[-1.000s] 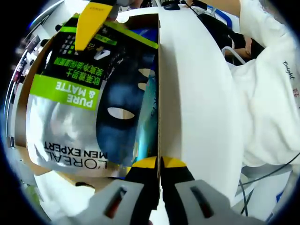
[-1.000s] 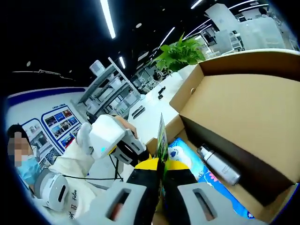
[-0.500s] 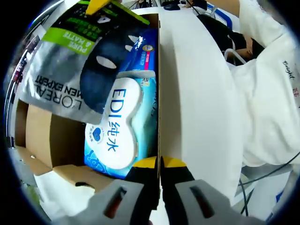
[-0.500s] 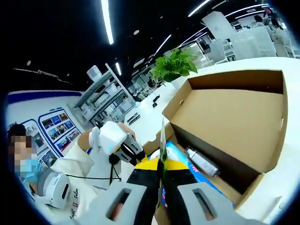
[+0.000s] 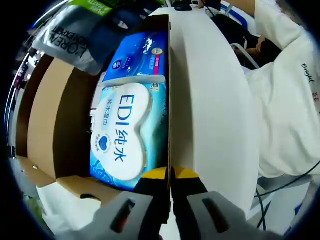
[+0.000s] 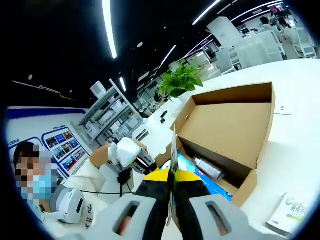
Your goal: Operate the shoe box by opening the lid, removing the specified soft item, and placing it in the target area until the item is outside and the box remains undamaged.
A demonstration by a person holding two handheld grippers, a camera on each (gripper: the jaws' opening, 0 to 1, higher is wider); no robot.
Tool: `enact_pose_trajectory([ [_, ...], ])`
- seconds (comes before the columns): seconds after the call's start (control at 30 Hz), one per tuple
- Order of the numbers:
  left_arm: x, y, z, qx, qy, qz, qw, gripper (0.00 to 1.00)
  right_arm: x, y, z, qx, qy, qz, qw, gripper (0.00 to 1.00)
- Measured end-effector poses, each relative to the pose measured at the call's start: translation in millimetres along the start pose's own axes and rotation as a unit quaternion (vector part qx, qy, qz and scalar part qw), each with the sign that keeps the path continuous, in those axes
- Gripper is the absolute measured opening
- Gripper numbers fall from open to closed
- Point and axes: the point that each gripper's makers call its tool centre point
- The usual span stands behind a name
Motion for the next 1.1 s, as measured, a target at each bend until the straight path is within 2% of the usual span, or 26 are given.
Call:
enact_pose_trajectory([
  [0.13,0.7,1.7,2.2,-0.001,0.000,0.000,1.0000,0.01,-13.7,0.8,2.2,0.007,0.001,0.010,0.9999,0.00],
  [0.23,0.5,0.7,-4.5,-0.003,-0.001,-0.001,1.0000,0.01,-23.6,1.0,7.2,0.017,-0.013,0.020,0.9996,0.00],
  [0.43,-0.2,-1.4,-15.3,-0.006,-0.003,-0.003,1.0000,0.01,-36.8,-1.1,7.4,0.030,-0.010,0.035,0.9989,0.00],
  [0.67,-0.6,-2.0,-18.4,-0.004,-0.002,-0.001,1.0000,0.01,-54.8,-5.0,3.3,0.029,-0.004,0.041,0.9987,0.00],
  [0.73,-0.1,-0.8,-15.3,-0.005,-0.002,-0.002,1.0000,0.01,-63.0,-5.9,1.6,0.017,-0.007,0.045,0.9988,0.00],
  [0.8,0.4,0.3,-11.7,-0.005,-0.002,-0.003,1.0000,0.01,-70.3,-9.2,2.2,0.027,0.001,0.049,0.9984,0.00],
  [0.87,1.5,3.3,-3.0,-0.005,-0.001,-0.003,1.0000,0.01,-76.2,-17.8,1.6,0.012,0.005,0.036,0.9993,0.00],
  [0.93,2.6,6.4,5.6,-0.005,-0.001,-0.003,1.0000,0.01,-81.9,-22.5,4.1,0.014,-0.004,0.040,0.9991,0.00],
  [1.1,2.2,4.7,2.4,-0.006,-0.001,-0.003,1.0000,0.01,-97.3,-37.0,0.5,0.010,0.003,0.040,0.9991,0.00],
])
Point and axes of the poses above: the point that each gripper's makers call its tool centre point, and the gripper's own axes: x roughly forward along the fingers, z roughly to its right, y roughly out of its top, and after that the axes turned 3 degrees about y, right-handed
